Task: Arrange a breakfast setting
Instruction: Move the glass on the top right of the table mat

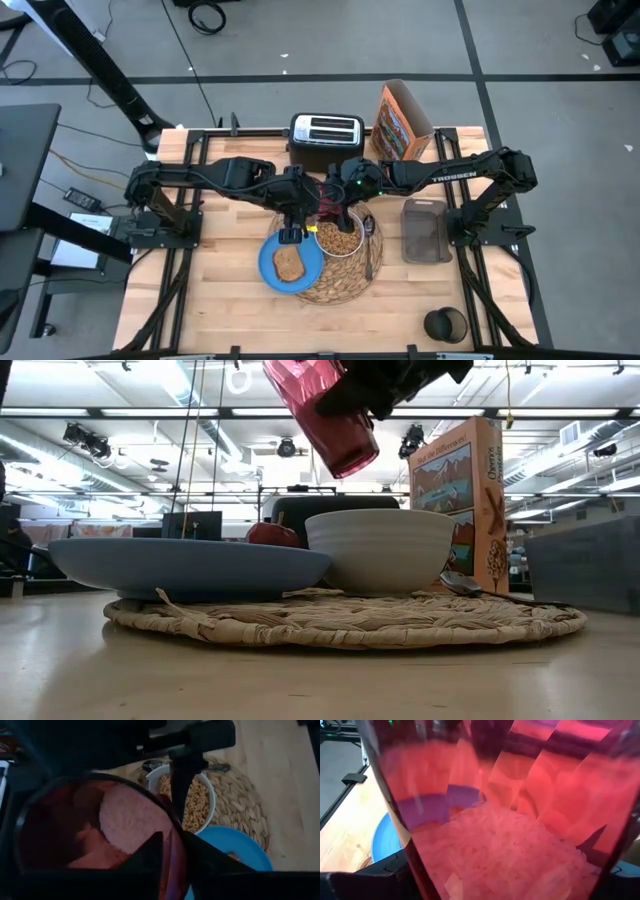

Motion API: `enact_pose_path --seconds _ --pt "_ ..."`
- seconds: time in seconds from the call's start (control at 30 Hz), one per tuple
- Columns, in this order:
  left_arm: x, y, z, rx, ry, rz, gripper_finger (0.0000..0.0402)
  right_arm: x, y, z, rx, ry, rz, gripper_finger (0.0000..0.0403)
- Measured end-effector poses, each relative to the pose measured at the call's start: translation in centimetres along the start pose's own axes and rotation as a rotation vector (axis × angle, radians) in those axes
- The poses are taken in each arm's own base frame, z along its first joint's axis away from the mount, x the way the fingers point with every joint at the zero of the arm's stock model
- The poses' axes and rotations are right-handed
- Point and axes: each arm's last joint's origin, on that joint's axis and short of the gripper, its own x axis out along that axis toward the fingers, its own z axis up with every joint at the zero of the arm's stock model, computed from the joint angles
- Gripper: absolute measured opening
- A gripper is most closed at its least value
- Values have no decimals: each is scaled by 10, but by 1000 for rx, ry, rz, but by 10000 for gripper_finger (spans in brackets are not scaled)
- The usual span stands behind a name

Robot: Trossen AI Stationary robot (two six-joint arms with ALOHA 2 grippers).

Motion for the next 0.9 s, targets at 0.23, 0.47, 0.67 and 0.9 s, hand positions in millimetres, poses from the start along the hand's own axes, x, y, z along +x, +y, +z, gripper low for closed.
enact_pose_path --seconds 0.23,0.47,0.67,0.9 --pt "-21 3 -7 -46 -6 -6 187 -4 1 -3 8 42 4 354" --pt "-71 12 -30 -218 -10 22 247 -20 3 -11 24 89 -4 354" --pt "-114 19 -40 -366 -166 31 237 -47 6 -35 69 73 -104 354" --pt "-134 24 -31 -364 -378 30 229 -68 8 -83 150 -4 -274 354"
